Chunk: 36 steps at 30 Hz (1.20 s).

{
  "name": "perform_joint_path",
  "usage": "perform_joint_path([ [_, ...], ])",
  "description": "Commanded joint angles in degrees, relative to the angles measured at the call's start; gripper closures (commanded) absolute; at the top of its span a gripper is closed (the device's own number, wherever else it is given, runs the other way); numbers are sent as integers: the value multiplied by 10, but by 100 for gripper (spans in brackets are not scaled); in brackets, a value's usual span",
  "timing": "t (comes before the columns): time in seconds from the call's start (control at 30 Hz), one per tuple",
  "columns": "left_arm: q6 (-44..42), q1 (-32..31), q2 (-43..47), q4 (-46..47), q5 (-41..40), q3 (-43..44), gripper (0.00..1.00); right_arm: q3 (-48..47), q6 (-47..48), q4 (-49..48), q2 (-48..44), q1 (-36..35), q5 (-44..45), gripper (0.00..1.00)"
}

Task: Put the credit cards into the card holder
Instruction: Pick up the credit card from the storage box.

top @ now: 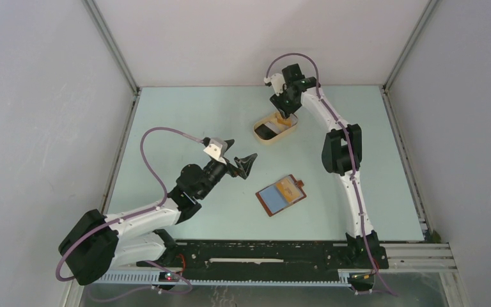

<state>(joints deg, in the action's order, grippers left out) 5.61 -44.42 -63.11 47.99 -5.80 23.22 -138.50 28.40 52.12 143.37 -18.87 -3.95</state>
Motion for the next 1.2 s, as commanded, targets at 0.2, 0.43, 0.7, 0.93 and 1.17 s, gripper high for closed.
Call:
perform_joint_path([
  [0.2,4,3,-2,26,2,-13,0,-21,20,-3,-16,-15,57,49],
  [0.43,3,3,-1,26,3,-14,0,-9,28,-14,-26,-23,88,53],
  [0.7,4,3,-1,26,3,-14,0,5,35,-24,-31,-34,109,66],
  [0.93,4,3,-1,26,3,-14,0,11,38,-24,-40,-45,117,90],
  [1.17,4,3,1,27,2,-16,0,18,26,-14,-62,-51,84,100],
])
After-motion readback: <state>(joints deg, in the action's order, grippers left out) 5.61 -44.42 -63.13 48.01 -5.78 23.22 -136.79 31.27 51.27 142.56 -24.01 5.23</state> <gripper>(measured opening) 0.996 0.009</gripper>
